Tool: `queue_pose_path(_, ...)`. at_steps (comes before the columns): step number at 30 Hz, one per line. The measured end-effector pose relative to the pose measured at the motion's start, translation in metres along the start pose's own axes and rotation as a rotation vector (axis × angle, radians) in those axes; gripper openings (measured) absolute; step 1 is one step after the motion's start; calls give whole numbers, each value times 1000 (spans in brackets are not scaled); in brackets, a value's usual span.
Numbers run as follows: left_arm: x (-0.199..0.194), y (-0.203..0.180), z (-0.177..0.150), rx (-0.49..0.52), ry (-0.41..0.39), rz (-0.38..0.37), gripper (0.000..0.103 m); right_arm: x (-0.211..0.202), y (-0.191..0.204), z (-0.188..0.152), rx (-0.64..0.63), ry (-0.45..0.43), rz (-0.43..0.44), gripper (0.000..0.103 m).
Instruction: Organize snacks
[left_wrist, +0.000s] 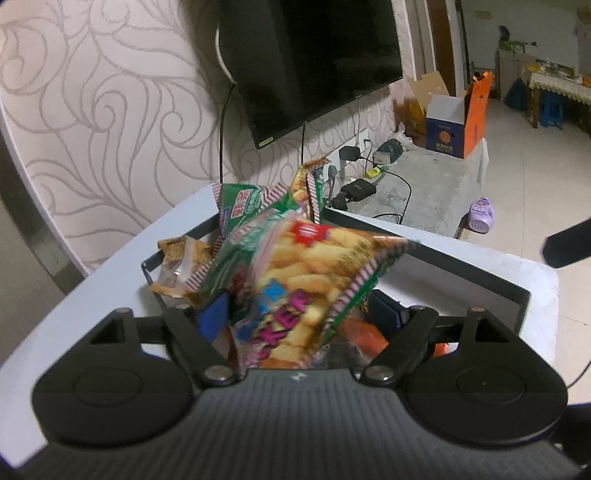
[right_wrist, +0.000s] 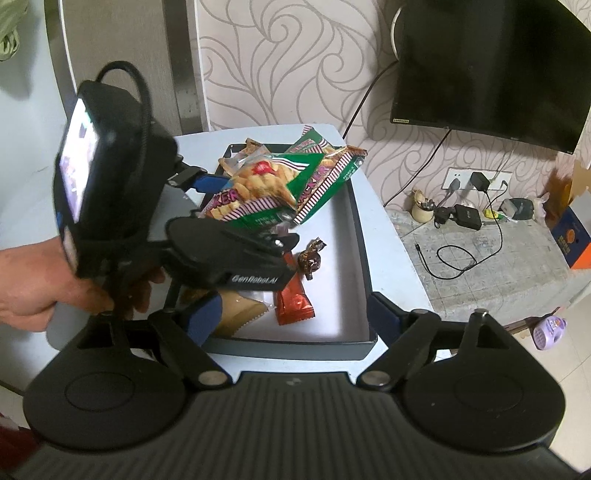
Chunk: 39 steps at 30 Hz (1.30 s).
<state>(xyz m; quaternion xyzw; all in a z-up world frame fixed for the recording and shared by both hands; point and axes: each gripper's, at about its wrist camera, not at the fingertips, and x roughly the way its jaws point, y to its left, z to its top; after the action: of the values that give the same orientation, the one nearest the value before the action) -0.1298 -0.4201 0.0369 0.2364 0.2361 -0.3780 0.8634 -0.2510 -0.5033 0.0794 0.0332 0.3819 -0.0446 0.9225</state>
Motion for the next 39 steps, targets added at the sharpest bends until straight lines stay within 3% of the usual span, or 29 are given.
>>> queue_pose_path(7,-38,2,1,32,-86,-18,82,-1,7,0,-17,3,20,90)
queue_pose_path(14,-67,15,-8,-25,-90,-45,82,-16,12,-2,12,-5,11,90)
queue_pose_path(24,-104,31,-30,-143,-95,-106,82,-71,29,-39,221,-6,-100,96)
queue_pose_path(28,-133,18,-28,-161,-109,-65,82,-97,42,-59,304,-25,-108,99)
queue_pose_path(33,-157,-10,-21,-183,-73,-2,82,-119,54,-64,237,-60,-125,101)
queue_pose_path(39,-175,-61,-27,-170,-11,99,82,-136,32,-88,230,-67,-138,102)
